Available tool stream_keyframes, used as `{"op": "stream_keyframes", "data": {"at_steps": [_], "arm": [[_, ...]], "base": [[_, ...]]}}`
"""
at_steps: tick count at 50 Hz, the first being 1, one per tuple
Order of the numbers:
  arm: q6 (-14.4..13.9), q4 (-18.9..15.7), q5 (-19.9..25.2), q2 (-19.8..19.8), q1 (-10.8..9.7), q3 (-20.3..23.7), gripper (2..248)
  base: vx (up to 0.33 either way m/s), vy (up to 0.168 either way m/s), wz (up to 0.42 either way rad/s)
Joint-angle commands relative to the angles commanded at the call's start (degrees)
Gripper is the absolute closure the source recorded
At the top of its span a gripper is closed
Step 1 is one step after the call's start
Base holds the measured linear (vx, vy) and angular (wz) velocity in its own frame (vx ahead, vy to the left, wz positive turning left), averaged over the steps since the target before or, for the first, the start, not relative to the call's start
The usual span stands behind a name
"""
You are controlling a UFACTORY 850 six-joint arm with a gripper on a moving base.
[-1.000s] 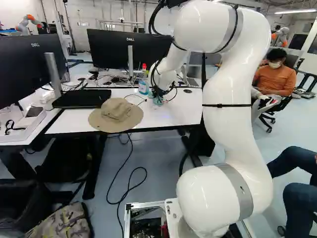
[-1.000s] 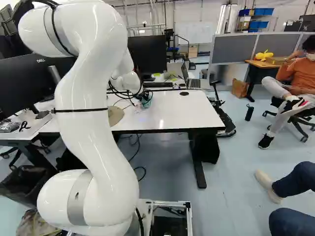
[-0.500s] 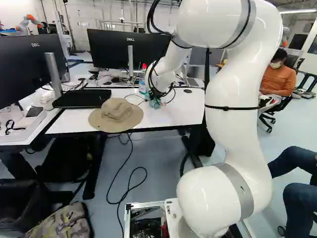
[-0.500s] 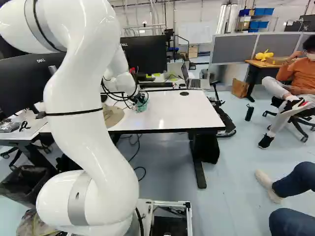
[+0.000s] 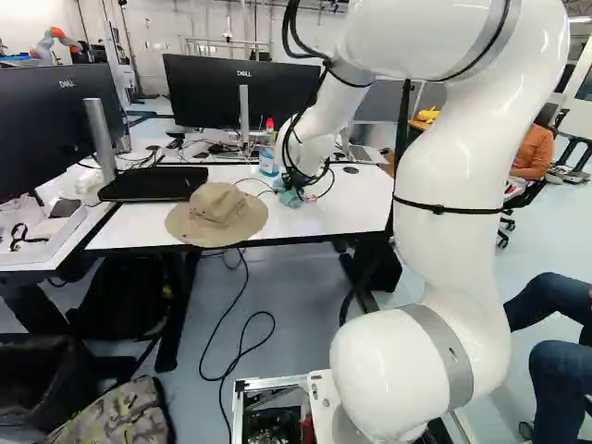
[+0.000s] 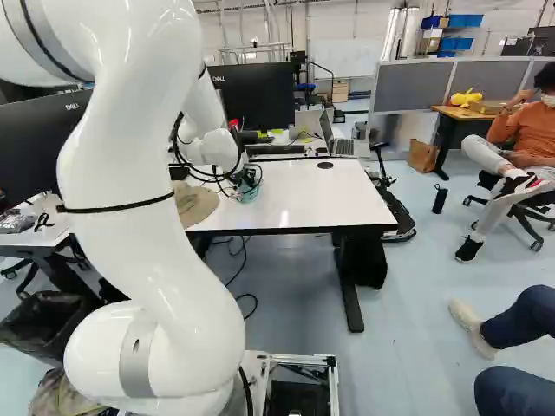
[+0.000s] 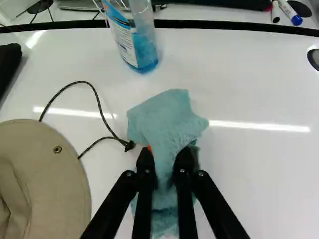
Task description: Clean the table with the green towel
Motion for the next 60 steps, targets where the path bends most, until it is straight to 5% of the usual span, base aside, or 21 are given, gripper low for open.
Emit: {"op": "stream_keyframes", "data": {"at_steps": [33, 60], "arm": [[0.0, 0.0, 0.0, -0.47, -5.59, -0.57, 200], [0.0, 0.0, -0.89, -0.5, -5.98, -2.36, 200]], "base": [[0.0, 0.0, 0.0], [0.0, 0.0, 0.0]]}}
